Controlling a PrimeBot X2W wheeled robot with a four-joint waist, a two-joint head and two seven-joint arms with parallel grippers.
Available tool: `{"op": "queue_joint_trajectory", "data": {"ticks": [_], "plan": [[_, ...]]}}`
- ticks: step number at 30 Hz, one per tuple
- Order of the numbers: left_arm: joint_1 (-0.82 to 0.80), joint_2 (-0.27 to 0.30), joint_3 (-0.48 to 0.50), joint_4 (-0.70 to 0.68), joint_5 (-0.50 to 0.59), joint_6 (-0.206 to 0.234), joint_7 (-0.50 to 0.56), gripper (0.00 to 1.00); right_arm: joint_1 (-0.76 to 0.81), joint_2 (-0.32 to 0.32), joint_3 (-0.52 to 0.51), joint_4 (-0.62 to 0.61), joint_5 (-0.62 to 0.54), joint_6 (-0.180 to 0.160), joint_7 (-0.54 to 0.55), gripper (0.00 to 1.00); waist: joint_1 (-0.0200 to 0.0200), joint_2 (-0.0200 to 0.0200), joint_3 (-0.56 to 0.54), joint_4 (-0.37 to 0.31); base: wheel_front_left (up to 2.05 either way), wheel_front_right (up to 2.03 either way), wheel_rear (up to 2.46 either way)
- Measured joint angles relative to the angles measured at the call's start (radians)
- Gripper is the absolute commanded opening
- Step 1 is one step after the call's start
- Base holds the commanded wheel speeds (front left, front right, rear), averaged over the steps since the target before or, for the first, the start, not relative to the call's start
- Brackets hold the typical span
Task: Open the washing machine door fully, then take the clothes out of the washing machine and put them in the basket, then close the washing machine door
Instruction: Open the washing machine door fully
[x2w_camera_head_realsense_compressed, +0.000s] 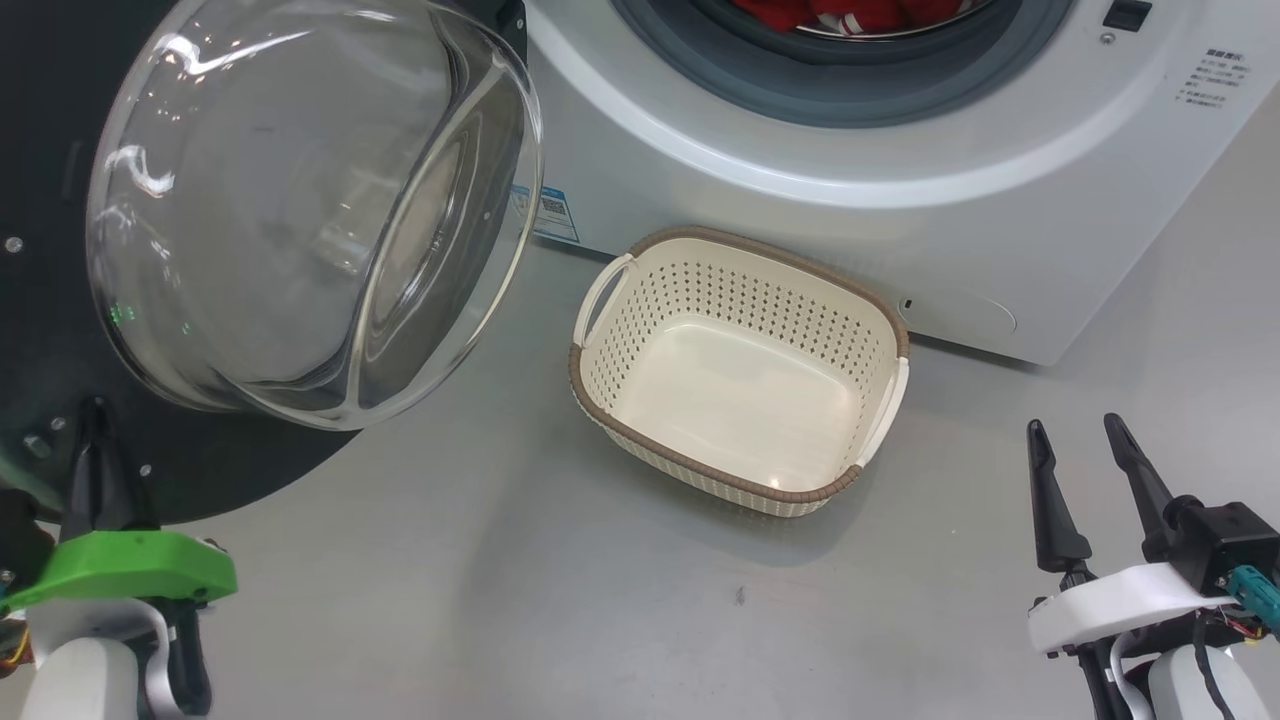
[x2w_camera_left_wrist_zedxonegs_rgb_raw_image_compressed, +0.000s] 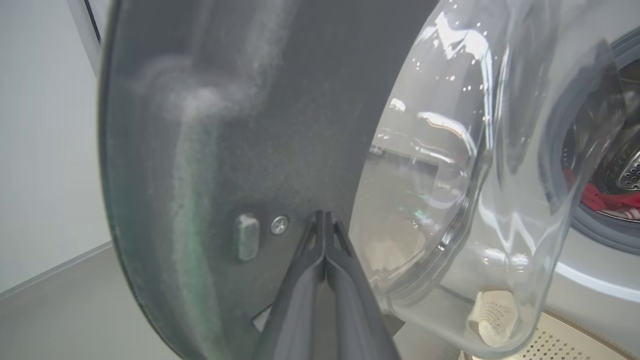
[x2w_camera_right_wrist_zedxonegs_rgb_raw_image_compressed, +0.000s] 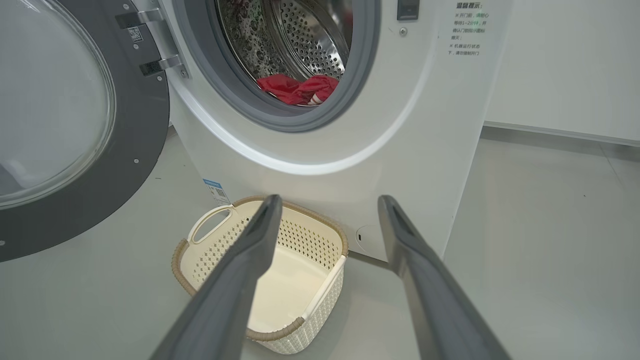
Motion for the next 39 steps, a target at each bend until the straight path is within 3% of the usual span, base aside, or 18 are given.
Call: {"op": "queue_joint_trajectory", "data": {"ticks": [15,23,39], "plan": [[-0.057,0.012,0.038,0.084,0.000,0.004,-0.009,0.00,-0.018,-0.004,-0.002,0.001,0.000,0.000,0.000,1.00,0.0000,0.0000,0.011,-0.012,0.00,0.00,0.00],[-0.052,-0.023,0.021,0.086,0.018,0.005,-0.009,0.00,-0.018,-0.003,-0.004,0.010,0.000,0.000,0.000,1.00,0.0000,0.0000,-0.004,-0.012,0.00,0.00,0.00],[0.098,-0.045,-0.051,-0.022,0.102,-0.007,-0.011,0.00,-0.013,0.004,-0.007,0.027,0.003,0.000,0.000,1.00,0.0000,0.0000,-0.063,-0.008,0.00,0.00,0.00]]}}
